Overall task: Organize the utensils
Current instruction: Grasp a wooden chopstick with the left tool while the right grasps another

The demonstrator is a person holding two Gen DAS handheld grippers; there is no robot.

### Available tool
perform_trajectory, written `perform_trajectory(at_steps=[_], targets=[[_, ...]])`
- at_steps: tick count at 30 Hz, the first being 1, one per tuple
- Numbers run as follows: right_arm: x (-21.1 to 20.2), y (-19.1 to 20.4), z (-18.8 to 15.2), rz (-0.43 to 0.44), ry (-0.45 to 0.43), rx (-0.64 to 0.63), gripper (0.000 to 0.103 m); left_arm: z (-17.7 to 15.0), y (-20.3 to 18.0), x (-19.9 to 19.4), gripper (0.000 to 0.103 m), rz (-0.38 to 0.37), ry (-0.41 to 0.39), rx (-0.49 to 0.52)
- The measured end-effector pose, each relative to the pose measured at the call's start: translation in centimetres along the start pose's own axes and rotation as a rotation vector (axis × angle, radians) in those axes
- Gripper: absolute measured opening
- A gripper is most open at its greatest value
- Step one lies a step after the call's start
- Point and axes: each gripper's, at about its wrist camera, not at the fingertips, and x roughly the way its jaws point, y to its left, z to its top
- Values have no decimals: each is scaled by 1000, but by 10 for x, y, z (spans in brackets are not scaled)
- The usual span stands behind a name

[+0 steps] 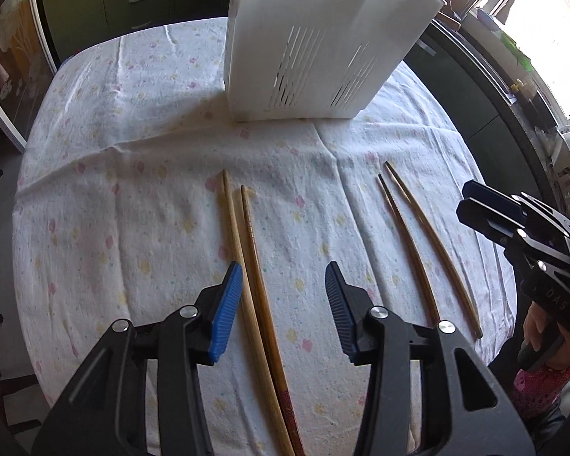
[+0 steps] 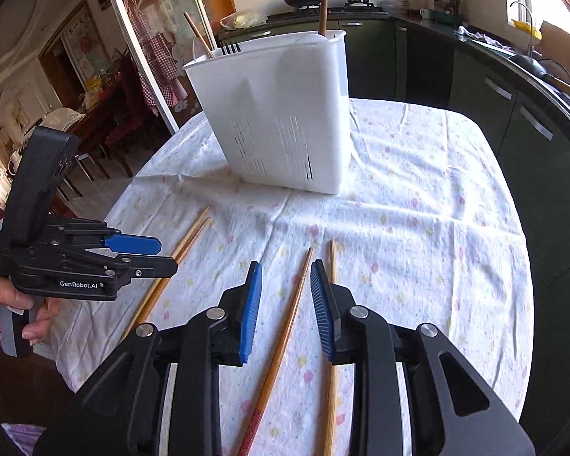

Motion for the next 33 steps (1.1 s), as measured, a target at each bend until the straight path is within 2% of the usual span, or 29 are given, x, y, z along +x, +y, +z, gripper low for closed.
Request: perform_trajectory(at_steps=[3,9,11,13,18,19,20,21,28,33], targets=[[-5,-2,0,-1,-8,3,32,5,-2,8,43,-3,5,2],[-9,-1,11,-5,3,-2,32,11,-4,19,43,18,23,13],[-6,-2,10,-8,17,-2,33,11,-5,22,43,13,42,11],[-2,-1,9,-18,35,-6,40,11,-7,26,43,7,56,9],[14,7,4,-40,97,-35,40,10,-14,29,42,44,75,34],[16,8,4,-41,110,-39,41,9,-17,30,31,65,78,41],[20,9,3,-43,128,-40,43,7,-20,32,11,88,81,44],[24,11,2,-43,147,-43,47,6,-21,33,7,92,90,45],[47,21,0,-98,210,-89,48,9,-30,38,6,107,106,64],[62,17,2,-118,251,-61,47,5,-23,32,6,105,100,70]])
